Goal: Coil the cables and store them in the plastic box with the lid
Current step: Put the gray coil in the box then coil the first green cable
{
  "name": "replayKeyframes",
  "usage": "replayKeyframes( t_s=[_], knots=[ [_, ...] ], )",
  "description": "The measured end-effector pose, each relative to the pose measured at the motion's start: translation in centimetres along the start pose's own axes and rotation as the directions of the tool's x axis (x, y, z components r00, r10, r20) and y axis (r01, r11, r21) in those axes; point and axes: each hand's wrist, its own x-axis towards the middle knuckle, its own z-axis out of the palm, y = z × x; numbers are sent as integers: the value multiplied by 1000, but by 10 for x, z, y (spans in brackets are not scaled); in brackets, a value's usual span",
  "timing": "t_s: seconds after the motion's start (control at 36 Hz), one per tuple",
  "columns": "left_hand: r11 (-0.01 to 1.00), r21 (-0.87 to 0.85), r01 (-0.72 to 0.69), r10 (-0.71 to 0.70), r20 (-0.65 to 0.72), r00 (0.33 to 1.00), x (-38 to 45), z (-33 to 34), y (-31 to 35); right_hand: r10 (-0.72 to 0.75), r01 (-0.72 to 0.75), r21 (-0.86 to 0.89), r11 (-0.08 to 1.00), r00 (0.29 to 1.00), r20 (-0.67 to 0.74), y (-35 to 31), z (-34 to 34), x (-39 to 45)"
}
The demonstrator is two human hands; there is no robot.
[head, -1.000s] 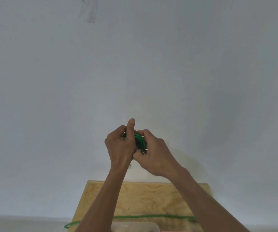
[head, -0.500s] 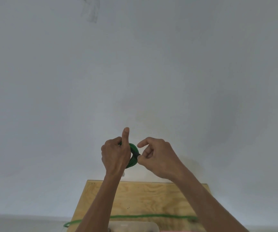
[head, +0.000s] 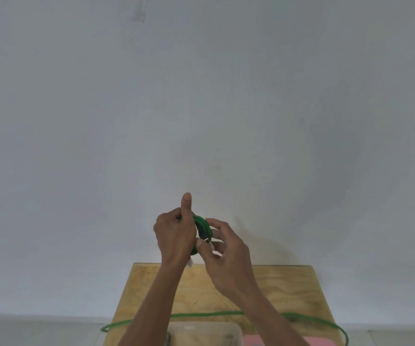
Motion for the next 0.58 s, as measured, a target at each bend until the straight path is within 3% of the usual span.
replayKeyframes(
  t_s=[0.19, 0.36, 0.58],
  knots=[
    [973, -94, 209, -212, -25, 977, -5, -8, -13, 36, -12, 171, 985, 989, -140, 22, 20, -14],
    [833, -219, 507, -523, -18, 852, -21, -15, -45, 145, -91, 253, 963, 968, -206, 49, 41, -35],
    [765, -115, 634, -632, 56, 773, -46, -35, -98, 303, -231, 253, 940, 905, -298, 95, 78, -73]
  ],
)
